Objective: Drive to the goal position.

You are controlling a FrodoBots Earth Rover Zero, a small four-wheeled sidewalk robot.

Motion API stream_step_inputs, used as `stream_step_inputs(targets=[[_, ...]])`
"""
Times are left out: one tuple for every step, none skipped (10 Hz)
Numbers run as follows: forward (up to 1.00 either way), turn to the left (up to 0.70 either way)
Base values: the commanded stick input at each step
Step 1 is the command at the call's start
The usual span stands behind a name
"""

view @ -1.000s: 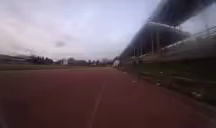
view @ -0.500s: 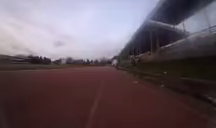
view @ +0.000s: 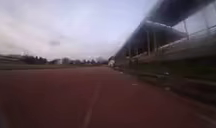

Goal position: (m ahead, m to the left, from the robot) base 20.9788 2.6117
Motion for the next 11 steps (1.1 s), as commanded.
stream_step_inputs(targets=[[0.7,0.0],[0.7,0.0],[0.7,0.0],[0.7,0.0],[0.7,0.0],[0.7,0.0],[0.7,0.0],[0.7,0.0],[0.7,0.0],[0.7,0.0],[0.7,0.0]])
